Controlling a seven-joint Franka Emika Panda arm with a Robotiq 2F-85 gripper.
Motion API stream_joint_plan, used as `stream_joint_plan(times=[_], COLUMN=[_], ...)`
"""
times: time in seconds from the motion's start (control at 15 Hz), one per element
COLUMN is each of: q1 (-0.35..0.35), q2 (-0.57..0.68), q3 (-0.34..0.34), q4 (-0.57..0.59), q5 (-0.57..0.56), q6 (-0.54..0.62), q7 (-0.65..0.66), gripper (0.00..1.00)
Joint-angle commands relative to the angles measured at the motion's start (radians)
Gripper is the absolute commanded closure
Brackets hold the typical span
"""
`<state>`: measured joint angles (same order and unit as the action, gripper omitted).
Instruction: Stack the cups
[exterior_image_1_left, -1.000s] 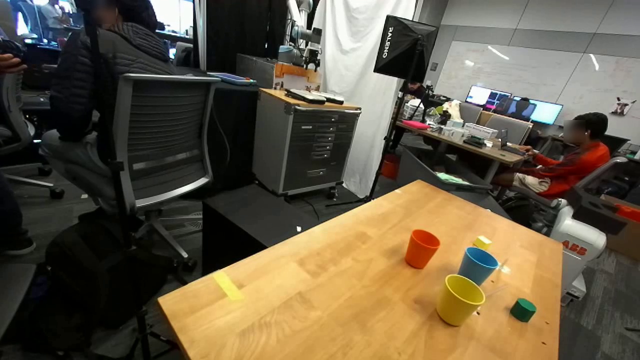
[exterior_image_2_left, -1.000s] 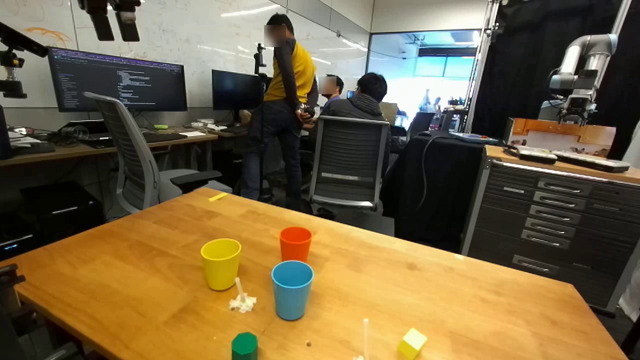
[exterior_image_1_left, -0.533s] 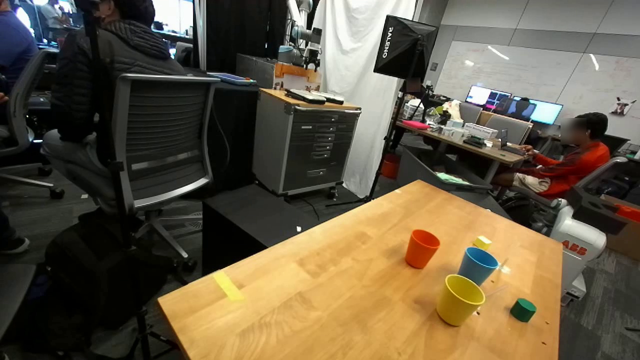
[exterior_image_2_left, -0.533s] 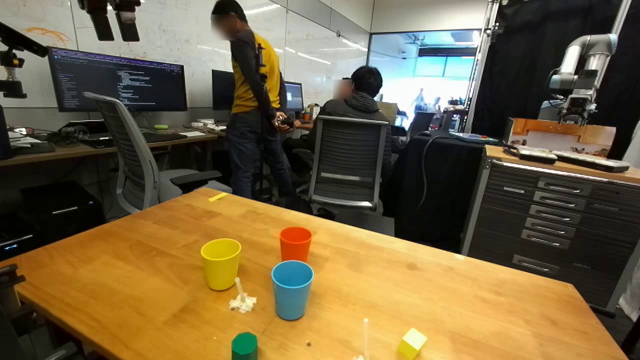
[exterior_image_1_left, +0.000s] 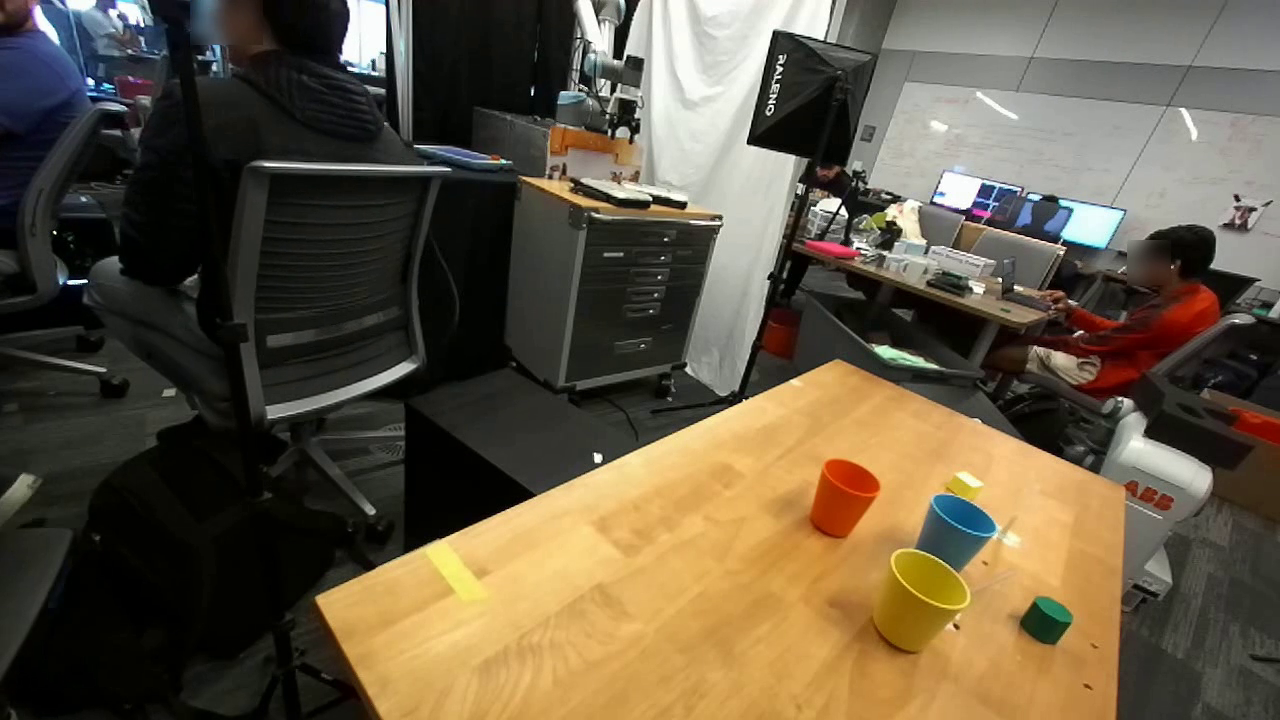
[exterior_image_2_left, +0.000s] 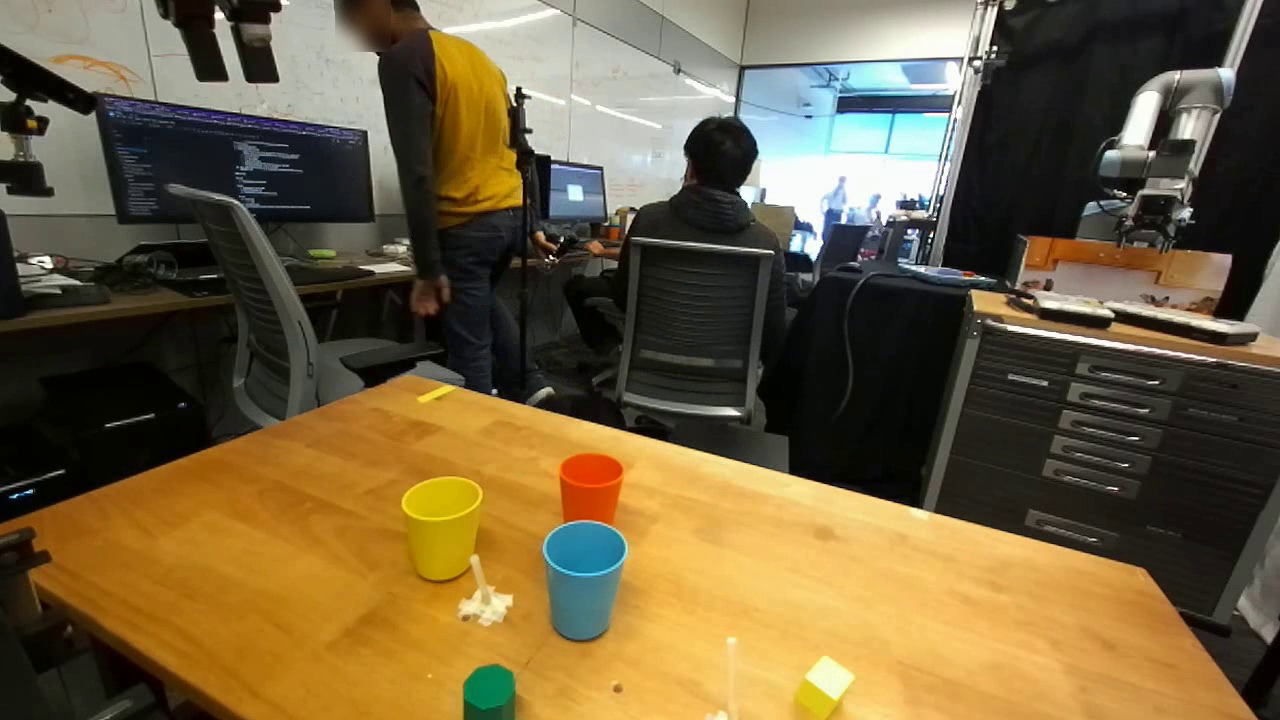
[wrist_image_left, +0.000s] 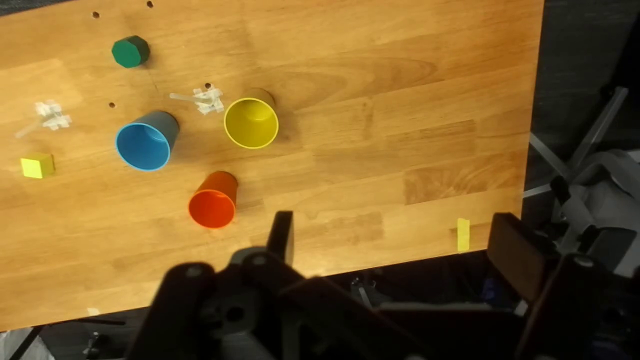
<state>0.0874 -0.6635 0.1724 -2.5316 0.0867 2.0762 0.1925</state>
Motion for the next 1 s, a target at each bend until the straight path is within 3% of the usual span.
stream_joint_plan(times=[0.0, 0.27, 0.47, 0.93], q1=[0.004, 0.001, -0.020, -0.126], q2=[0.001, -0.018, -0.020, 0.143], q3=[-0.004, -0.004, 0.004, -0.007], q4=[0.002, -0.030, -0.093, -0.123], q5=[-0.003, -0.007, -0.027, -0.141], q6=[-0.003, 0.034, 0.152, 0.406], q7=[0.002, 0.005, 0.027, 0.051], gripper=[0.00, 0.00, 0.00, 0.00])
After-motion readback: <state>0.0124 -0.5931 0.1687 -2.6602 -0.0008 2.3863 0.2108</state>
